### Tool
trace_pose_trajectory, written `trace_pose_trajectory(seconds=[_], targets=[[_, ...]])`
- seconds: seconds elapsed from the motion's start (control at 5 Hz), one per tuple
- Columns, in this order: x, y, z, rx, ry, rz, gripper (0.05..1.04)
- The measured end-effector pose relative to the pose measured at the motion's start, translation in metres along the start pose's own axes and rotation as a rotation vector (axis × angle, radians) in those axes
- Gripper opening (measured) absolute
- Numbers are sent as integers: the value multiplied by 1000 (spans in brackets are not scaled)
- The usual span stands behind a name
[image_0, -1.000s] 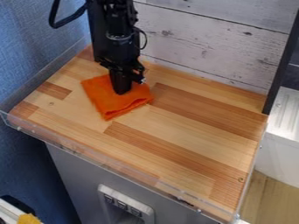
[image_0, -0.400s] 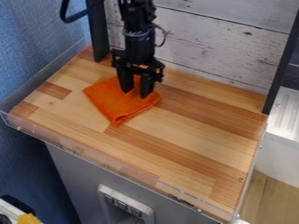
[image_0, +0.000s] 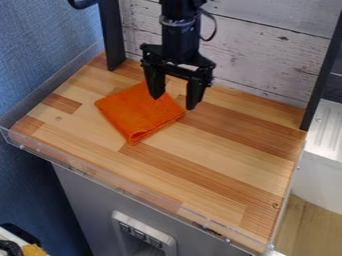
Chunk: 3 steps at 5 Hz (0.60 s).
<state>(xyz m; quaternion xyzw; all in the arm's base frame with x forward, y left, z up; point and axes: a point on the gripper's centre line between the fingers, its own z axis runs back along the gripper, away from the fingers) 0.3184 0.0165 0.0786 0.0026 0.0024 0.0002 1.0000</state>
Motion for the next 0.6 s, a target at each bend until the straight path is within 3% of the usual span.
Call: trace_pose_trajectory(seconds=[0.6], targets=[[-29,-47,41,1,-33,19,999]])
